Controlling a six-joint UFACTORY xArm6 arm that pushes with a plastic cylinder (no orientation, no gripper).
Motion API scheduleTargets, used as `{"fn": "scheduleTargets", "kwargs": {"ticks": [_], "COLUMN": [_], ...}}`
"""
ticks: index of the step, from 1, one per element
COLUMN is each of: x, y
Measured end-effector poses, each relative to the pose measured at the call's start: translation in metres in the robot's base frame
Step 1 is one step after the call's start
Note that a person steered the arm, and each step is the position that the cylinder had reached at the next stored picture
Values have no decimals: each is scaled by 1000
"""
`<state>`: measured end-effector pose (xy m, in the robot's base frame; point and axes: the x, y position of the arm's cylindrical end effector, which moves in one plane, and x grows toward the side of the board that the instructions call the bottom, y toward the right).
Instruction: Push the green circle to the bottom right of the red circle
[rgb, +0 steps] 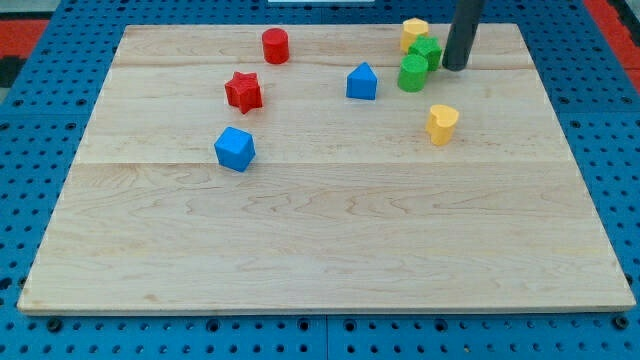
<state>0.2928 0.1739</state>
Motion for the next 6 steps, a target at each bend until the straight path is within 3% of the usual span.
{"fn": "scheduleTargets", "kwargs": {"ticks": [2, 6], "x": [-1, -1], "y": [-81, -165]}}
